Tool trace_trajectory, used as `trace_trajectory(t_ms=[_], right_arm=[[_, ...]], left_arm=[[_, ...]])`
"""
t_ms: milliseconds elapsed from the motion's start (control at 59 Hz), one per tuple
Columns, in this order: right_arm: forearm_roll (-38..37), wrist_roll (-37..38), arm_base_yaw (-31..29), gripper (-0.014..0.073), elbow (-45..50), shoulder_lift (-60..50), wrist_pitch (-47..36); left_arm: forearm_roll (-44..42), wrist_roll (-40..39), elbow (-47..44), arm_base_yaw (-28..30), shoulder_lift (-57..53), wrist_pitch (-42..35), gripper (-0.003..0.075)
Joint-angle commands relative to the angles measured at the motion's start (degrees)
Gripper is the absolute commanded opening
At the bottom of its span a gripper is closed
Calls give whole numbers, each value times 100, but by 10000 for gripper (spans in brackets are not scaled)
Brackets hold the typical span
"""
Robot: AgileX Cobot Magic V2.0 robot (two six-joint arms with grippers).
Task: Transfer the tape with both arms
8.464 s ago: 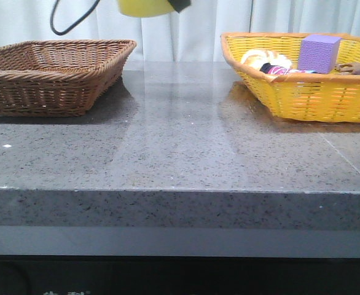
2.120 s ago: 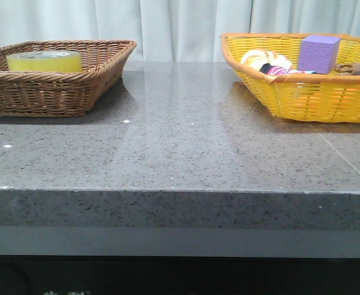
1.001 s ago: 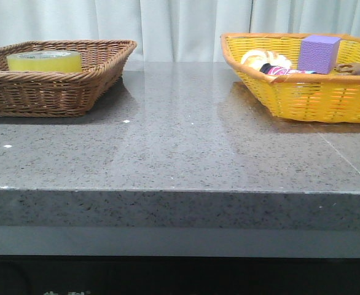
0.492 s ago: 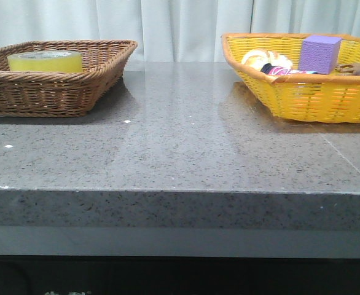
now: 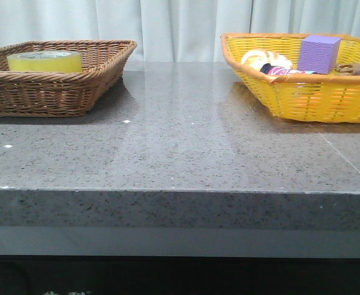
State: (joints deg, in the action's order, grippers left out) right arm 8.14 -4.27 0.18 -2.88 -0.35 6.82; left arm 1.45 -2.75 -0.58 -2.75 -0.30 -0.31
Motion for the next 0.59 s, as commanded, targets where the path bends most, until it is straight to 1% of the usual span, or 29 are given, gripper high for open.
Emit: trace_trajectory(t_ms=[0, 51, 85, 577], right_arm=[[41, -29, -53, -69, 145, -186, -772], [41, -29, -53, -69, 318, -177, -1020], [41, -29, -67, -69, 293, -183, -889], [41, -29, -66, -69, 299, -177, -934]], left_arm=[[35, -45, -215, 0, -110, -442, -20], [35, -45, -215, 0, -110, -442, -20], [35, -45, -215, 0, -110, -442, -20], [35, -45, -215, 0, -110, -442, -20]])
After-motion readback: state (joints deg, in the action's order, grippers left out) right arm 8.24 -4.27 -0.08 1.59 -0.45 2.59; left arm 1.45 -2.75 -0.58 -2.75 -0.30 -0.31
